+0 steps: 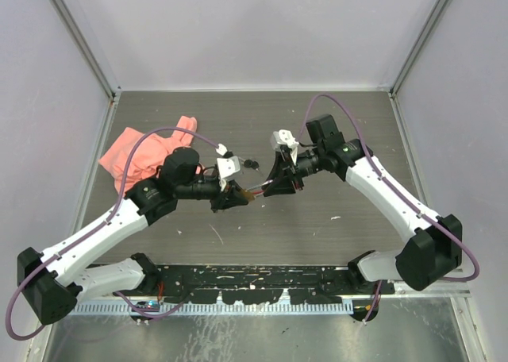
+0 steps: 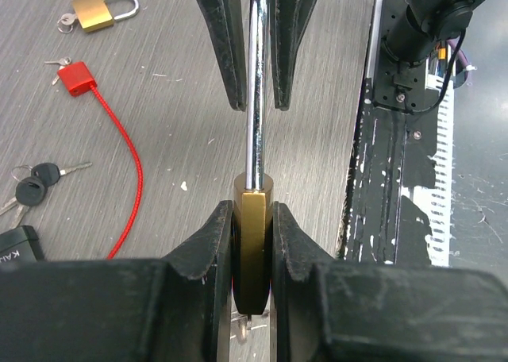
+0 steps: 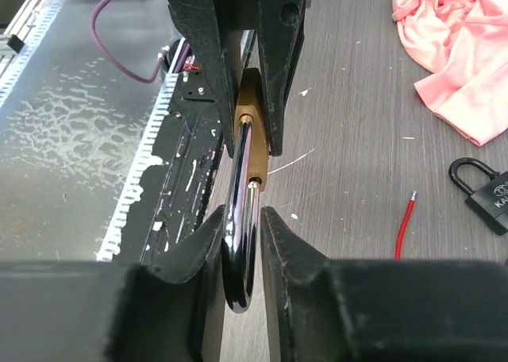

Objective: Lock with the key
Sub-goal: Lock the lock.

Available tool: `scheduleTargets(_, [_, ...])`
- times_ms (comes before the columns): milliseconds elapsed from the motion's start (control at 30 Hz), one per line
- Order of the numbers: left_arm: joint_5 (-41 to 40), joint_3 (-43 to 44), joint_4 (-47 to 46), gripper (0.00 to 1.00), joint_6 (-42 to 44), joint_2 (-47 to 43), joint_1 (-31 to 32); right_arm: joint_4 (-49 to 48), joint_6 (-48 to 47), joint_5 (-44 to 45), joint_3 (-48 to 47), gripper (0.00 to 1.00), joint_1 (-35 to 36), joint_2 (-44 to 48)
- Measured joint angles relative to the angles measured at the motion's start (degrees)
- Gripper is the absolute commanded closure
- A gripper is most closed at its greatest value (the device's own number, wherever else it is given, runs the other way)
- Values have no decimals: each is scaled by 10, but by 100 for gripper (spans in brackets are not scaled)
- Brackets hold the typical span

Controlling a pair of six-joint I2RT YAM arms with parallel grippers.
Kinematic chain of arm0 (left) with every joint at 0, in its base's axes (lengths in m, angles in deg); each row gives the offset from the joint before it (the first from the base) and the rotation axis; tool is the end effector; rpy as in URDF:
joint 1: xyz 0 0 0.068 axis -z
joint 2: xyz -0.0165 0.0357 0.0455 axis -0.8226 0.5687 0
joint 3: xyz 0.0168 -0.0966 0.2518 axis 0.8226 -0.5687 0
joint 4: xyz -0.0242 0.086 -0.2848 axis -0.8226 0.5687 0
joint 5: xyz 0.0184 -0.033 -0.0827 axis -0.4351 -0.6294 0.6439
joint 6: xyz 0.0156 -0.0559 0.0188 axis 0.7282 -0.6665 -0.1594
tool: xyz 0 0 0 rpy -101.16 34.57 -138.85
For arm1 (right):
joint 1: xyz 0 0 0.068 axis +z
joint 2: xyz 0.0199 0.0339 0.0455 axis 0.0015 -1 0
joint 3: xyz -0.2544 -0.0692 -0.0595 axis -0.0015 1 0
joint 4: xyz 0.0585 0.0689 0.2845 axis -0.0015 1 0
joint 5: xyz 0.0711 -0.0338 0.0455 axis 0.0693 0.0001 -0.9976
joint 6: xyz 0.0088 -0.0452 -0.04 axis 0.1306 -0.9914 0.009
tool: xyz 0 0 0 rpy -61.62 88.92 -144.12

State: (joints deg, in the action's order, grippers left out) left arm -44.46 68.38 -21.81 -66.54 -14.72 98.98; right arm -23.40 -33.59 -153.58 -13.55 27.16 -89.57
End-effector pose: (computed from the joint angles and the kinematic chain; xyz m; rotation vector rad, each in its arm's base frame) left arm 0.1848 -0.2110 0.3140 1.2500 1.6428 -0.9639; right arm 0.2536 0.1791 0.3127 -1.5246 1.3759 1.3348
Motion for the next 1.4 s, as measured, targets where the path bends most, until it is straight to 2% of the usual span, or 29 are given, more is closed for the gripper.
scheduleTargets(200, [0, 0, 3, 100, -4, 0, 0, 8, -4, 3, -14, 80, 0, 0])
scheduleTargets(300, [0, 0, 3, 100, -7, 0, 0, 14, -7, 3, -24, 98, 0, 0])
scheduleTargets(367, [0, 0, 3, 100, -9, 0, 0, 16, -11, 4, -26, 99, 0, 0])
scheduleTargets(400, [-1, 0, 3, 100, -10, 0, 0, 17, -12, 4, -26, 98, 0, 0])
scheduleTargets(533, [0, 0, 3, 100, -11, -1, 0, 20, -20, 3, -26, 77, 0, 0])
scheduleTargets(700, [3, 0, 2, 100, -14, -2, 0, 30, -33, 4, -25, 75, 0, 0])
scheduleTargets(767, [6, 0, 2, 100, -15, -2, 0, 31, -35, 4, -25, 80, 0, 0])
scheduleTargets(867, [6, 0, 2, 100, -22, -2, 0, 33, -38, 3, -25, 98, 0, 0])
scheduleTargets(967, [7, 0, 1, 99, -26, -2, -1, 33, -38, 3, -25, 99, 0, 0])
scheduleTargets(1000, [7, 0, 0, 97, -26, -2, -1, 33, -38, 2, -25, 99, 0, 0])
scheduleTargets(1033, [8, 0, 0, 88, -28, -2, -1, 33, -38, 2, -25, 99, 0, 0])
scheduleTargets(1167, [6, -5, -14, 45, -40, -6, -2, 38, -32, 1, -30, 99, 0, 0])
scheduleTargets(1300, [3, -50, -108, 2, -80, -47, -9, 74, -25, 19, -65, 99, 0, -8])
scheduleTargets(1400, [-5, -100, -173, 2, -119, -92, -29, 108, -41, 45, -96, 99, 0, -11])
